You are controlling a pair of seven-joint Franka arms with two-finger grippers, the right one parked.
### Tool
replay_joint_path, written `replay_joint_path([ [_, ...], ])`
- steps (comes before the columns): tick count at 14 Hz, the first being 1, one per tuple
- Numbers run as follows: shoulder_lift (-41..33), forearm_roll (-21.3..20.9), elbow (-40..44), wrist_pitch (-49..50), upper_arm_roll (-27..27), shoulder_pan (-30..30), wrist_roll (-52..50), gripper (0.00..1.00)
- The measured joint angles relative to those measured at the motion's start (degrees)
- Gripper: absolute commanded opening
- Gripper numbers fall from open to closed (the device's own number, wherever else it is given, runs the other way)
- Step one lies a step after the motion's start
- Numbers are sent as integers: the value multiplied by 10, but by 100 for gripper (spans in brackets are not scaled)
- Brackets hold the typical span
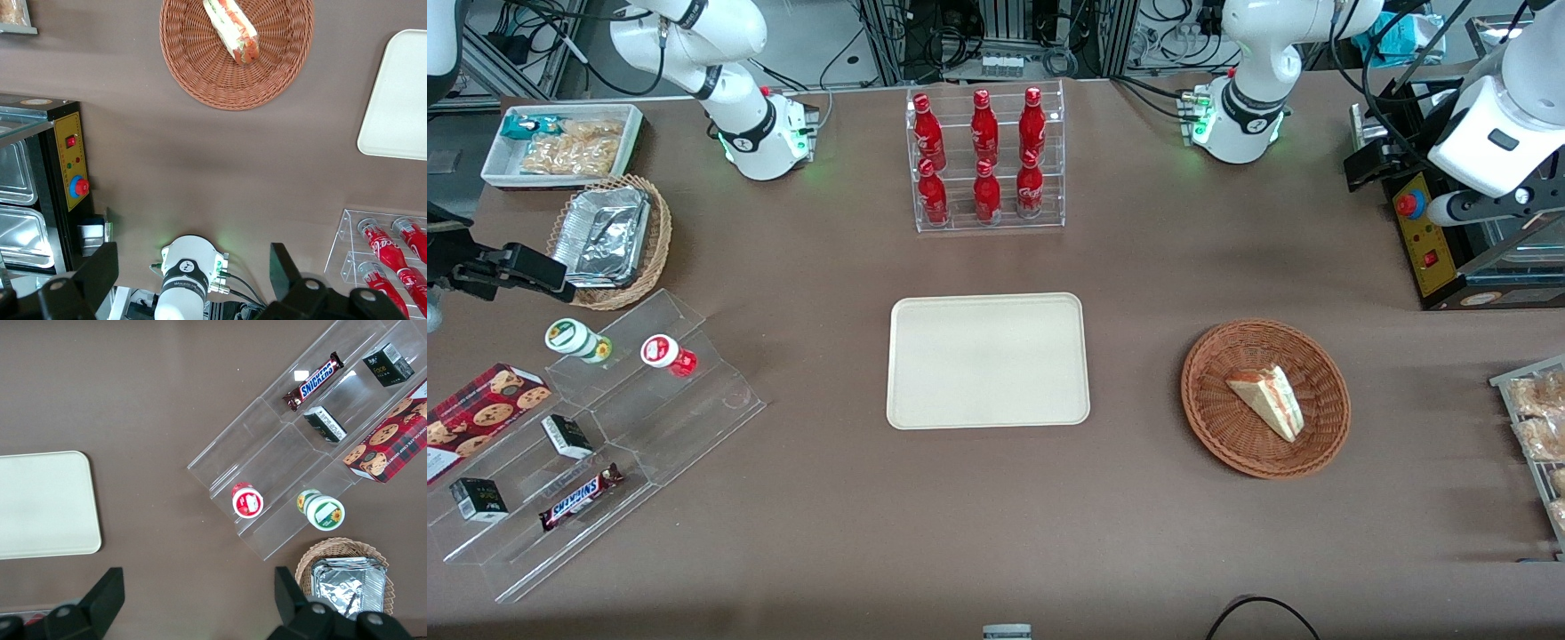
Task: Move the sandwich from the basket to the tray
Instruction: 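Move the left gripper down over the sandwich in the wicker basket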
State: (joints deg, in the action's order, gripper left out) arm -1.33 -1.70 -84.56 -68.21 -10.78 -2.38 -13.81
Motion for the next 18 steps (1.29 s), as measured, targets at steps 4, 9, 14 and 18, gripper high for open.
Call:
replay_joint_path([
  [4, 0, 0, 0, 0, 0, 0, 0, 100],
  [9, 20, -9, -7, -2, 6, -3, -39, 100],
  [14, 126, -11, -16, -98, 8, -3, -160, 100],
  [18, 205, -14, -27, -189, 9, -3, -236, 100],
])
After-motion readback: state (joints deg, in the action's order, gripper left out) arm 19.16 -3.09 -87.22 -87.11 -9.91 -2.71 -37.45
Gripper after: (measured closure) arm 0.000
